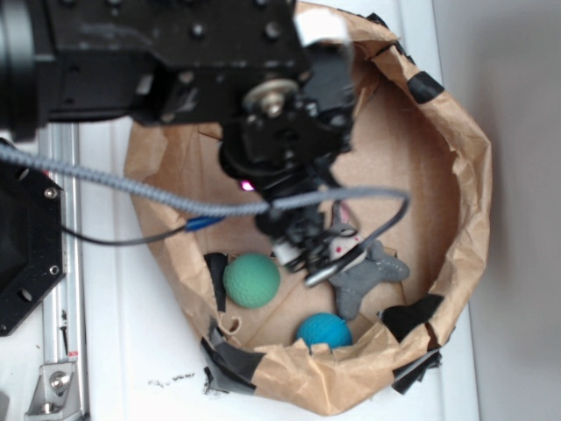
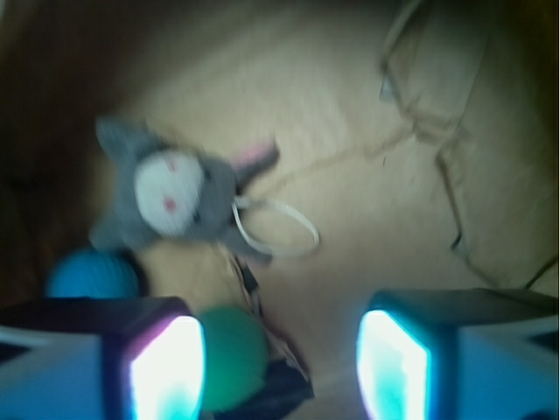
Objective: Grab the green ball.
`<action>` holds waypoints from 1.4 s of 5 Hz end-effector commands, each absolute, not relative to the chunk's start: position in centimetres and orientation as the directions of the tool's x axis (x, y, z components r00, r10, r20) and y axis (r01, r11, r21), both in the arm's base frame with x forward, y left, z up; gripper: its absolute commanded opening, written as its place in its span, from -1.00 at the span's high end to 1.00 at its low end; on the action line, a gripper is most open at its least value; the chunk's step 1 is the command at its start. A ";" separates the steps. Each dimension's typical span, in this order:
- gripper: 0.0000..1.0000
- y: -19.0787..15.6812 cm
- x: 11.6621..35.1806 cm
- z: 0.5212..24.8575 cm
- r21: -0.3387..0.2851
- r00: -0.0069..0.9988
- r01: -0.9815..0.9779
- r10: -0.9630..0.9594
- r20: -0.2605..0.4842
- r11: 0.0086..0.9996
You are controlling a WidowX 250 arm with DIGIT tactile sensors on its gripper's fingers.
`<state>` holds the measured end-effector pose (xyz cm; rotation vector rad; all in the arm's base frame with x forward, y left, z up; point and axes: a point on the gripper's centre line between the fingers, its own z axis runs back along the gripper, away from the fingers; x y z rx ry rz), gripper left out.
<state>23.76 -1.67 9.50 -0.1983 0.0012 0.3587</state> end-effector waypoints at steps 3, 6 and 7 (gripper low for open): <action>1.00 -8.7 20.7 2.5 -0.107 0.989 -0.129 0.120 -0.087 0.986; 1.00 -6.1 22.1 6.8 -0.094 0.986 -0.163 0.166 0.023 0.982; 1.00 -1.5 23.7 12.1 0.007 0.964 -0.216 0.212 0.161 0.976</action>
